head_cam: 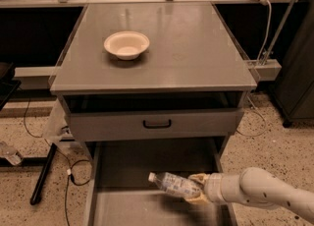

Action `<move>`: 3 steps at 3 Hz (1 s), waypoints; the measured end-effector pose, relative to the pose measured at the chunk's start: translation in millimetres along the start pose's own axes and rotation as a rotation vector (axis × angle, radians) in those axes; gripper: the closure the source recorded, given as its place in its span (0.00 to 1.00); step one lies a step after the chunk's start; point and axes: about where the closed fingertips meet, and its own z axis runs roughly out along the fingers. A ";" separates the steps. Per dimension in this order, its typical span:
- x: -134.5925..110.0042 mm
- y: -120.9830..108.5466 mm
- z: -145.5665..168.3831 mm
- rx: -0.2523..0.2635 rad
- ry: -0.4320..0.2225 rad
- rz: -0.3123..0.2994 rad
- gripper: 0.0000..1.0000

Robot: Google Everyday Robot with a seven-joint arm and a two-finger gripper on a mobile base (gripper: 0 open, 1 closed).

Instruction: Place blue plastic bottle into middle drawer

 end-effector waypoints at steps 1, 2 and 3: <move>28.7 4.9 42.4 -0.013 0.018 0.025 1.00; 47.1 3.3 70.8 -0.024 0.032 0.039 1.00; 48.0 4.9 73.5 -0.028 0.032 0.041 0.82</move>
Offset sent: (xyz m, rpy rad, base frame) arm 0.0244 0.0133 -0.1253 -0.0296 0.0751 -0.0267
